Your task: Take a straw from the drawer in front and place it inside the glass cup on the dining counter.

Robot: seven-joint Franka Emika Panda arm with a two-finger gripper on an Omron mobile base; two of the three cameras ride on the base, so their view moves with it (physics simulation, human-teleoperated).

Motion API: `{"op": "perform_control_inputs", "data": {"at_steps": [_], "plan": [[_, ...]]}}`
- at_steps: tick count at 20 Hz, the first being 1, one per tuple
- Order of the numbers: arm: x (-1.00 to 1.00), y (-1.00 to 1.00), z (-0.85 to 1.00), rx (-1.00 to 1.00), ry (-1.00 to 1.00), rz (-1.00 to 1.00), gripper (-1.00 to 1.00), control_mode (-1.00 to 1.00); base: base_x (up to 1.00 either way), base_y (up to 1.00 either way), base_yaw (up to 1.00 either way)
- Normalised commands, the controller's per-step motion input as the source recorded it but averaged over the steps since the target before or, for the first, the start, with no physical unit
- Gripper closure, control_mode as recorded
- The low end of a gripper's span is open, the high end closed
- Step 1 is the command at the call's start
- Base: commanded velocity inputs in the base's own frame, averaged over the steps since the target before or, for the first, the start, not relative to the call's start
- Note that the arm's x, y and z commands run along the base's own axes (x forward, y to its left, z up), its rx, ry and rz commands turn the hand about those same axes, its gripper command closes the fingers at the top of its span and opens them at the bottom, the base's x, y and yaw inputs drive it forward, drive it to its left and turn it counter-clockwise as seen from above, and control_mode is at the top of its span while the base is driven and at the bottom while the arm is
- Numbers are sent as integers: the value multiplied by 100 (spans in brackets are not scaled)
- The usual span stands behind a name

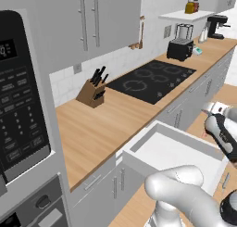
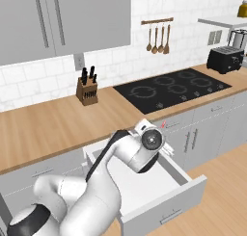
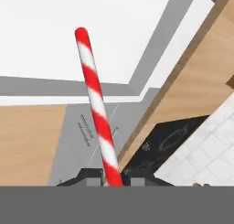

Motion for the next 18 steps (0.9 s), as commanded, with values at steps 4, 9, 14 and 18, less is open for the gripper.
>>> {"op": "perform_control_inputs", "data": {"at_steps": [4, 9, 14, 18], "plan": [[-9, 100, -16, -80, 34, 13, 100, -100, 0, 0, 0], [6, 100, -5, -62, 56, 9, 100, -100, 0, 0, 0], [16, 94, -37, -6, 29, 6, 100, -100, 0, 0, 0], [0, 51, -52, 33, 1, 7, 100, -100, 0, 0, 0]]}}
